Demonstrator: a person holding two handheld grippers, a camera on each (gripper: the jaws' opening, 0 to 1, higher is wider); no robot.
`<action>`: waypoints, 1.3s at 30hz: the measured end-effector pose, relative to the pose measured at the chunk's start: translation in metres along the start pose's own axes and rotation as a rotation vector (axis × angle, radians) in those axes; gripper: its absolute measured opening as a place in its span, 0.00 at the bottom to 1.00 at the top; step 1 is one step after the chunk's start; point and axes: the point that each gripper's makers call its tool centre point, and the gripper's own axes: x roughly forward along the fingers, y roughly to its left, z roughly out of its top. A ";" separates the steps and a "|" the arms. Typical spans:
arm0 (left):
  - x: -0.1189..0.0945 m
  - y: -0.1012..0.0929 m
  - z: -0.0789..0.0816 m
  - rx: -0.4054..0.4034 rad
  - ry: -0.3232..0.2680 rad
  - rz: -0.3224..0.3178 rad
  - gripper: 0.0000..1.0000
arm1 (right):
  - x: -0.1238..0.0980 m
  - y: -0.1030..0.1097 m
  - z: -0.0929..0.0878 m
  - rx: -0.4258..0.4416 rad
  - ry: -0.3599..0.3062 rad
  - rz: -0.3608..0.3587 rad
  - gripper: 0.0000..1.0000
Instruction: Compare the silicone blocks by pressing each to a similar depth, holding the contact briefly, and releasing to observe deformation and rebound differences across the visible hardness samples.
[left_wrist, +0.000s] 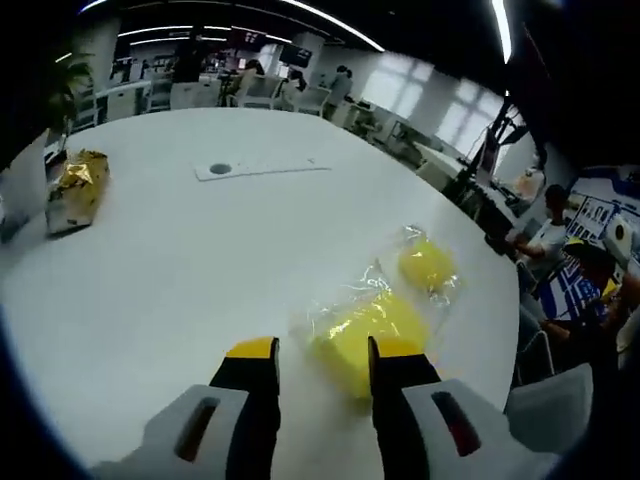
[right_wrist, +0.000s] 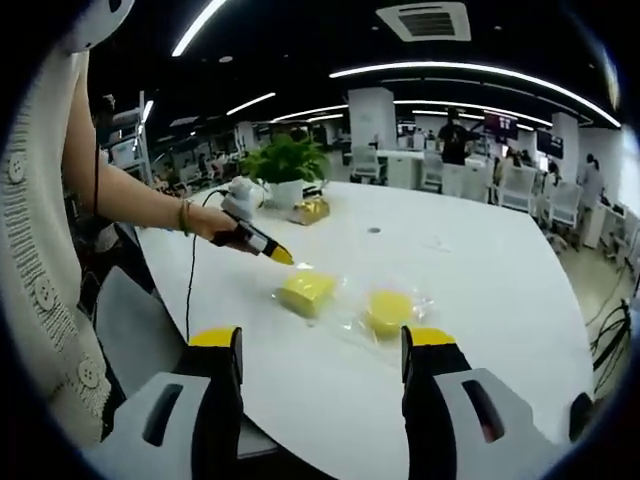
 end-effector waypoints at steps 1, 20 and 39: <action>-0.008 -0.005 -0.001 0.015 -0.001 0.009 0.40 | 0.001 0.001 0.001 0.002 -0.008 0.009 0.59; -0.114 -0.118 -0.031 0.101 -0.169 0.064 0.54 | -0.003 0.012 0.009 -0.011 -0.066 0.106 0.61; -0.138 -0.142 -0.049 -0.036 -0.266 0.139 0.68 | -0.010 0.003 -0.021 0.171 -0.055 0.154 0.73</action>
